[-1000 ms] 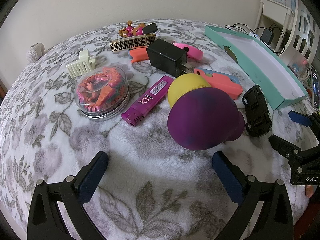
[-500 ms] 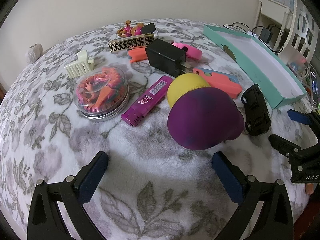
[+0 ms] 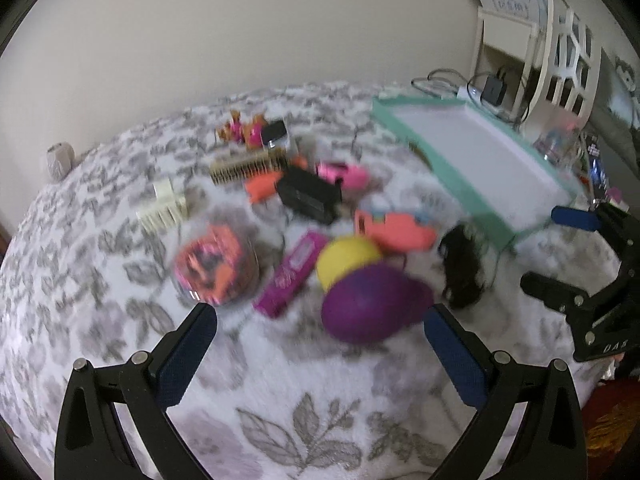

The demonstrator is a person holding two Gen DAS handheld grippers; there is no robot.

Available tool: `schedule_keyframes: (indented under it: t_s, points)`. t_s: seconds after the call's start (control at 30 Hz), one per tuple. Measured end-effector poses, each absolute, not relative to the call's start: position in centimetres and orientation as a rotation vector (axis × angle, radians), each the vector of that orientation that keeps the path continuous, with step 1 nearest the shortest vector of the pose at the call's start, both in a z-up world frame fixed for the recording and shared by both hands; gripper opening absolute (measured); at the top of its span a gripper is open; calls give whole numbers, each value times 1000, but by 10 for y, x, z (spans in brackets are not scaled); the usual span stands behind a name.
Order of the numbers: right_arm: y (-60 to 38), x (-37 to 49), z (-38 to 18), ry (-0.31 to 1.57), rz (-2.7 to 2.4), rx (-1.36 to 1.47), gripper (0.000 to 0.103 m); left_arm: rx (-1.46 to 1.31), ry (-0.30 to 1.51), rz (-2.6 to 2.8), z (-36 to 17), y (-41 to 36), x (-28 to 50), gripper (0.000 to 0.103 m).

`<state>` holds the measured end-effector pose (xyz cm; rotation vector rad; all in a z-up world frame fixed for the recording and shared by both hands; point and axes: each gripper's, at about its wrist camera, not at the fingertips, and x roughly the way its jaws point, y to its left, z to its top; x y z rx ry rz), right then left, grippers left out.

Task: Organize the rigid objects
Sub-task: 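Grasp the purple squishy toy with left gripper while right gripper grasps black toy car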

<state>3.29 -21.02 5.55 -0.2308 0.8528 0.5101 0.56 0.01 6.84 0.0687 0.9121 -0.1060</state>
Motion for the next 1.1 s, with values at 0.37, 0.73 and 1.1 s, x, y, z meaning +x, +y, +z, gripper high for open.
schedule_keyframes:
  t_s: [0.37,0.73,1.1]
  points:
    - [-182,78,153,889,485,-214,103,-26,1016,22,148,17,63,103]
    - [-165,101,106,1214,448,-71,89,-195,1201,158,118,16,102,103]
    - [-157,96,55,1406,392,32,62,-472,1349,218,49,13,89,86]
